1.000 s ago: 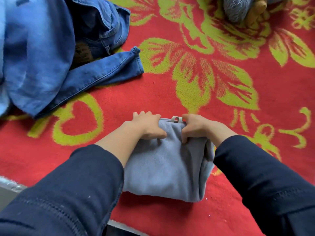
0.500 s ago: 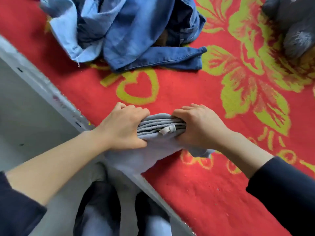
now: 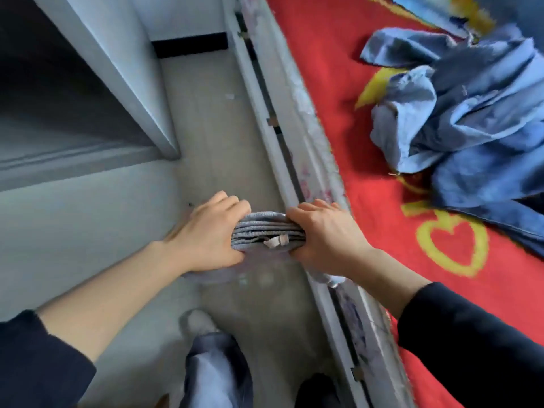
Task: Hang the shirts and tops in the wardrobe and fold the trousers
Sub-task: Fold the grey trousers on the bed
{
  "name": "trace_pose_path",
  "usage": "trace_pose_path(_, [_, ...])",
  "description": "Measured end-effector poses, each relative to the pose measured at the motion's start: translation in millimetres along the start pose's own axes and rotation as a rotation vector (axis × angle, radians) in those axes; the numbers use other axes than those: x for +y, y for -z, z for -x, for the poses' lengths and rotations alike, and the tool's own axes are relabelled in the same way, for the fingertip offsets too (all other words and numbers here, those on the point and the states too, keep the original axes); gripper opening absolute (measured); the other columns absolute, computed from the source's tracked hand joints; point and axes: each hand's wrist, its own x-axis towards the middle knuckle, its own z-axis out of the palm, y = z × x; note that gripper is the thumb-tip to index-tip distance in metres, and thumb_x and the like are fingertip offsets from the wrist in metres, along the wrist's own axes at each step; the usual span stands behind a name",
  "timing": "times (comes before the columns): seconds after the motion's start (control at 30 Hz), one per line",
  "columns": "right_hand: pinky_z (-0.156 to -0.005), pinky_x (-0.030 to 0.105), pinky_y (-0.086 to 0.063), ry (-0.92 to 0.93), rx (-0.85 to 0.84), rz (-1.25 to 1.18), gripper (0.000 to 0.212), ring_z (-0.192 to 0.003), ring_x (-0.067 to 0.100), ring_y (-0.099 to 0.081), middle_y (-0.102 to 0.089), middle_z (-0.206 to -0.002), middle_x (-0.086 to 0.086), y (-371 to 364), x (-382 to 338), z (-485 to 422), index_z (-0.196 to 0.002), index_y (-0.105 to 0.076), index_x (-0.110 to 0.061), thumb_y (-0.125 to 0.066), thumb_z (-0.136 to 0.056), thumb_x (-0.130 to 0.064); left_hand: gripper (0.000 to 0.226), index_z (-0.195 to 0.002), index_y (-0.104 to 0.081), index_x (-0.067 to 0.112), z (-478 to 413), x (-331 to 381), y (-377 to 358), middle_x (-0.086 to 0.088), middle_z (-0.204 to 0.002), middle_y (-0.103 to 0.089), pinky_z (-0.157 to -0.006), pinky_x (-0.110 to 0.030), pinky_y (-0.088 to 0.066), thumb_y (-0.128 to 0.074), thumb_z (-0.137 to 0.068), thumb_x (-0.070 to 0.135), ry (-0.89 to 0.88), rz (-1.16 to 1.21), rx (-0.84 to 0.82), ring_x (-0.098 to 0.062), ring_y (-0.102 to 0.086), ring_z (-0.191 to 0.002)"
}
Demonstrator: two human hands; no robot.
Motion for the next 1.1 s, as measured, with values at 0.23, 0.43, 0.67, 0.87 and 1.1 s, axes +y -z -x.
trace_pose_path(0.23, [-0.069, 0.029, -0.028, 0.223, -0.267, -0.053, 0.035, -0.095, 0.024, -0.054, -0.061, -0.093, -0.004, -44.2, -181.5, -172.3, -0.084, -0.045, -0.028, -0.037, -0.059, -0.051, 0.061, -0.108, -0.05, 0.021, 120.0, -202.7, 20.0, 0.004, -0.103, -0.054, -0.074, -0.033, -0.046, -0.051, -0.057, 0.054, 0.36, 0.103, -0.053, -0.021, -0.053, -0.101])
trace_pose_path(0.43, [-0.075, 0.028, -0.031, 0.387, -0.352, 0.0, 0.03, -0.096, 0.019, -0.049, -0.056, -0.092, -0.006, -87.8, -307.1, -266.9, -0.098, -0.054, -0.025, -0.065, -0.076, -0.043, 0.042, -0.109, -0.049, 0.023, 208.4, -308.7, 12.5, 0.007, -0.1, -0.051, -0.066, -0.027, -0.033, -0.063, -0.069, 0.03, 0.627, 0.178, 0.041, -0.018, -0.051, -0.096])
trace_pose_path(0.67, [-0.084, 0.028, -0.033, 0.496, -0.404, 0.069, 0.021, -0.102, 0.018, -0.049, -0.058, -0.099, -0.007, -127.9, -387.1, -346.8, -0.101, -0.054, -0.027, -0.057, -0.083, -0.036, 0.045, -0.116, -0.045, 0.025, 244.7, -398.1, -1.4, 0.006, -0.108, -0.049, -0.069, -0.027, -0.034, -0.058, -0.073, 0.031, 0.767, 0.224, -0.002, -0.017, -0.05, -0.102])
trace_pose_path(0.87, [-0.08, 0.029, -0.039, 0.49, -0.411, 0.106, 0.017, -0.095, 0.017, -0.052, -0.059, -0.094, -0.008, -149.5, -439.0, -450.4, -0.096, -0.052, -0.027, -0.056, -0.082, -0.034, 0.046, -0.119, -0.044, 0.022, 237.1, -509.5, 10.5, 0.003, -0.11, -0.049, -0.07, -0.028, -0.038, -0.059, -0.075, 0.029, 0.819, 0.215, 0.026, -0.019, -0.049, -0.106])
trace_pose_path(1.1, [-0.078, 0.027, -0.035, 0.579, -0.343, 0.288, 0.037, -0.1, 0.016, -0.048, -0.054, -0.098, -0.01, -187.4, -502.1, -573.3, -0.094, -0.04, -0.029, -0.065, -0.069, -0.019, 0.049, -0.121, -0.042, 0.018, 227.6, -640.4, 10.4, -0.002, -0.114, -0.048, -0.071, -0.027, -0.031, -0.06, -0.075, 0.024, 0.887, 0.142, 0.087, -0.022, -0.046, -0.108])
